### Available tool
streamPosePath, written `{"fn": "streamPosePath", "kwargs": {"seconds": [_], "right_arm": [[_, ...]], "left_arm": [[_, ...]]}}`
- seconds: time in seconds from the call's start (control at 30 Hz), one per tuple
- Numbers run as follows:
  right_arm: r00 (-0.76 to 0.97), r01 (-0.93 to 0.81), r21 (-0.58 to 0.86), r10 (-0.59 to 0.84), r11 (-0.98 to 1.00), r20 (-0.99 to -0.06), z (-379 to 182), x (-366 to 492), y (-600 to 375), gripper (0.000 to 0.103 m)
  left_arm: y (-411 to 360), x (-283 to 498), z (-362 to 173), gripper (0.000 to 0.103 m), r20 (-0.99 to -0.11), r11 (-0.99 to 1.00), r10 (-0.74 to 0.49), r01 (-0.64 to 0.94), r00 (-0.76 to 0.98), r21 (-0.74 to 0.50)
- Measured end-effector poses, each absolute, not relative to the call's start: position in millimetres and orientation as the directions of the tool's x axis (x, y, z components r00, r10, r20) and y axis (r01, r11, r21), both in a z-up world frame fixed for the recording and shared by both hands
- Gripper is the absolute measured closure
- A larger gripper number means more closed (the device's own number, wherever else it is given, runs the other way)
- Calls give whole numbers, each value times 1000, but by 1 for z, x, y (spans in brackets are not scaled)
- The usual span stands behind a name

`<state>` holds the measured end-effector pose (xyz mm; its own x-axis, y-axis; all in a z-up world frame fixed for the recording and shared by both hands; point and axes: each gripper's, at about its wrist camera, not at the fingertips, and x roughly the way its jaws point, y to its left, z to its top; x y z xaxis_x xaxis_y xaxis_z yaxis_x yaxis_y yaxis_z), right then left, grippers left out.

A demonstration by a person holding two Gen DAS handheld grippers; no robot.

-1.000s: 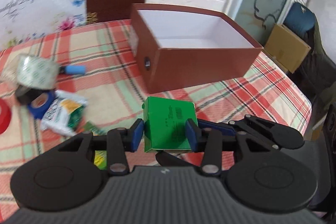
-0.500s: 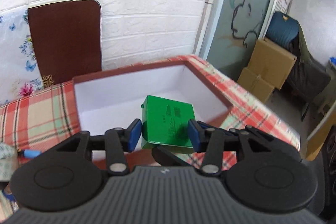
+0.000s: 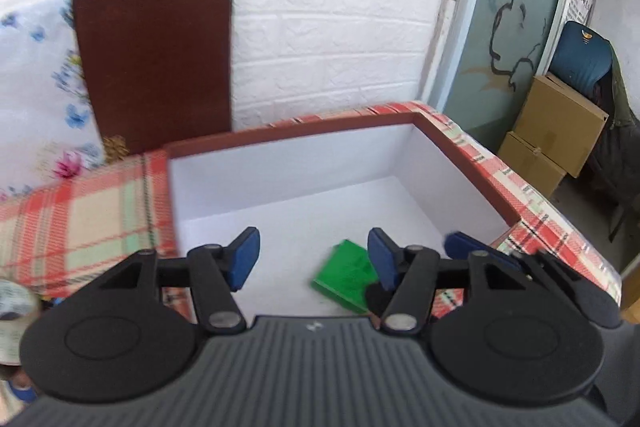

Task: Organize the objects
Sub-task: 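Grasp the green printed snack box with the left gripper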

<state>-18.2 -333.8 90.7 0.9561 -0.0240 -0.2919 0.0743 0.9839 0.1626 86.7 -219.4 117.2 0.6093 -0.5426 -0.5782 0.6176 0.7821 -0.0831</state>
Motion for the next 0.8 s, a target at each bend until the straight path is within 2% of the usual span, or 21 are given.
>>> {"fn": "streamPosePath", "kwargs": {"seconds": [0.07,0.17,0.23,0.47,0.8], "right_arm": [[965,51,153,-9,987,-262,91,-38,-319,32],[960,-26,196,79,980,-270,88,-57,-297,32],[939,-84,214,149,973,-309,82,-61,-279,32],[854,-176,214,257,961,-452,56,-61,-222,33],[788,-201,186,272,962,-552,42,-58,-178,33]], "left_arm": [[-197,74,126,41,-550,787,-541,613,636,-66],[-170,64,125,41,-556,828,-468,560,687,-6],[-149,62,116,41,-577,860,-406,510,709,22],[-71,50,76,41,-659,928,-270,372,702,16],[-10,46,45,41,-706,968,-178,253,686,2]]}}
